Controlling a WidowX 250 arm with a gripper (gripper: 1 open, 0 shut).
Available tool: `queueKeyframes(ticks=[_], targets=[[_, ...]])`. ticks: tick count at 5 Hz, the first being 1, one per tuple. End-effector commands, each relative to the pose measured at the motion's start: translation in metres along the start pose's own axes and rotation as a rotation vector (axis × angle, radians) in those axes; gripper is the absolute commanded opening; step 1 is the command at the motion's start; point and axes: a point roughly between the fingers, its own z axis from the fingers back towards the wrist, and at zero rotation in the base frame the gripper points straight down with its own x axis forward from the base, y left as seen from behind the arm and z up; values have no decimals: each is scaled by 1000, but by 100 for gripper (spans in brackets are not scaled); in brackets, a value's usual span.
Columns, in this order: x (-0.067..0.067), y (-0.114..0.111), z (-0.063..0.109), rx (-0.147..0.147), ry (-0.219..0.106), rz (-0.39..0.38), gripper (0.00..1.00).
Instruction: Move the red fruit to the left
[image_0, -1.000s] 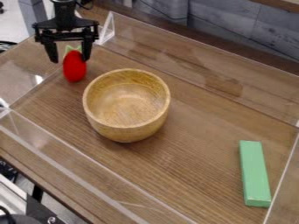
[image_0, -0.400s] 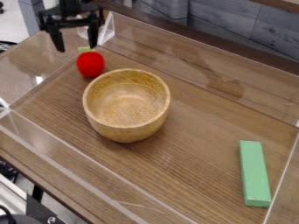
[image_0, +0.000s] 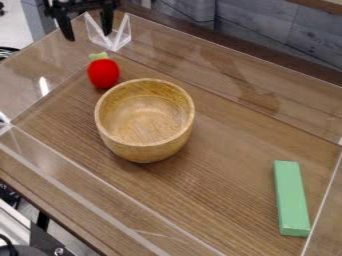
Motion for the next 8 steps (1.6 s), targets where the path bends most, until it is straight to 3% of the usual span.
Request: queueKeyframes(ticks=[1,3,4,5,6,7,8], targets=[[9,5,53,-52,-111,-42,100],[-6,-19,64,-49,-126,-62,100],[-9,-41,52,-34,-120,-72,100],[-11,-62,49,-25,-117,-92,0],[-12,-81,47,-18,-111,-109,0],[-9,-88,34,-12,-105,-174,0],[-14,-97,25,-11,-100,-264,100]])
